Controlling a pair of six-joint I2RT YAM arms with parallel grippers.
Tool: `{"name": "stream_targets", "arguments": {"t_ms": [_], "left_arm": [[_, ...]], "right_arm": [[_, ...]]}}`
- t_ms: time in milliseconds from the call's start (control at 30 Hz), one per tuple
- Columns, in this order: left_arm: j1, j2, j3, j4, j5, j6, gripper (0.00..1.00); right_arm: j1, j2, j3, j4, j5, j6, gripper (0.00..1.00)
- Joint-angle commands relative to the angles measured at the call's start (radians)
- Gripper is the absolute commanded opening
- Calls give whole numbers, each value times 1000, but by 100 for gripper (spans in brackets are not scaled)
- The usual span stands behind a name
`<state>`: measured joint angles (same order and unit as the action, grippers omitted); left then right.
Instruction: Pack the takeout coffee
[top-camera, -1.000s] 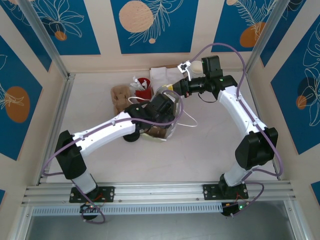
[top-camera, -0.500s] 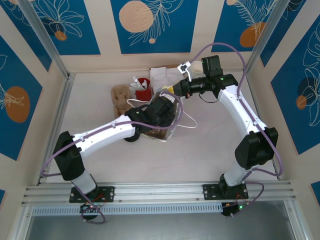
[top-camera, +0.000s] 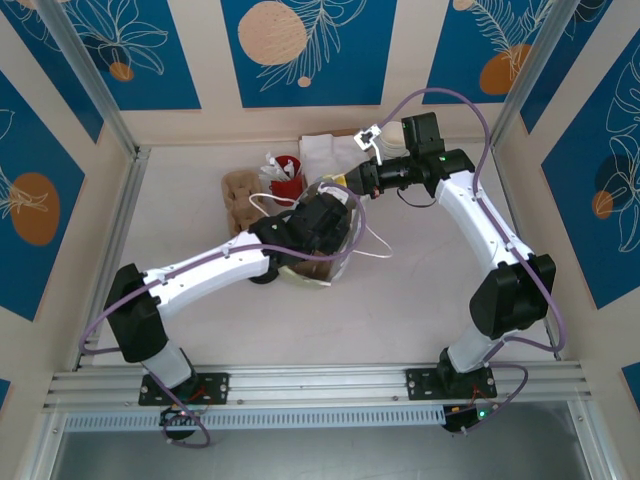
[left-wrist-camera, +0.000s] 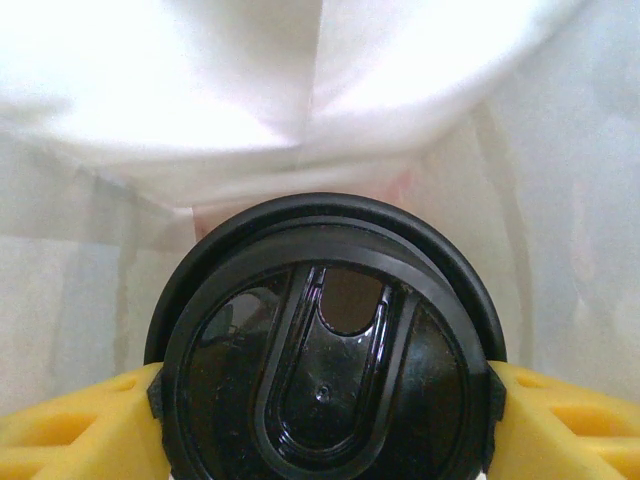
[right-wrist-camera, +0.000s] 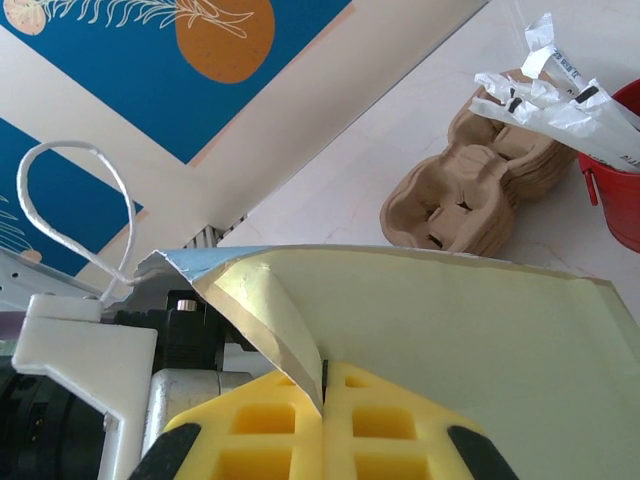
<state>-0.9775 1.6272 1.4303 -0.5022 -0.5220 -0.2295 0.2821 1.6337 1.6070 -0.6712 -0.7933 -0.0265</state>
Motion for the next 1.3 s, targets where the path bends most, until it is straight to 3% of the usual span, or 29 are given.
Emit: {"name": "stream_targets", "arguments": {"t_ms": [0, 1267], "left_arm": [[-9, -29, -16, 36, -50, -7, 71], [-10, 38, 4, -46, -34, -47, 72]], "right_arm": [[4, -4, -16, -18, -57, 16, 0], [17, -44, 7, -56, -63, -53, 0]]}}
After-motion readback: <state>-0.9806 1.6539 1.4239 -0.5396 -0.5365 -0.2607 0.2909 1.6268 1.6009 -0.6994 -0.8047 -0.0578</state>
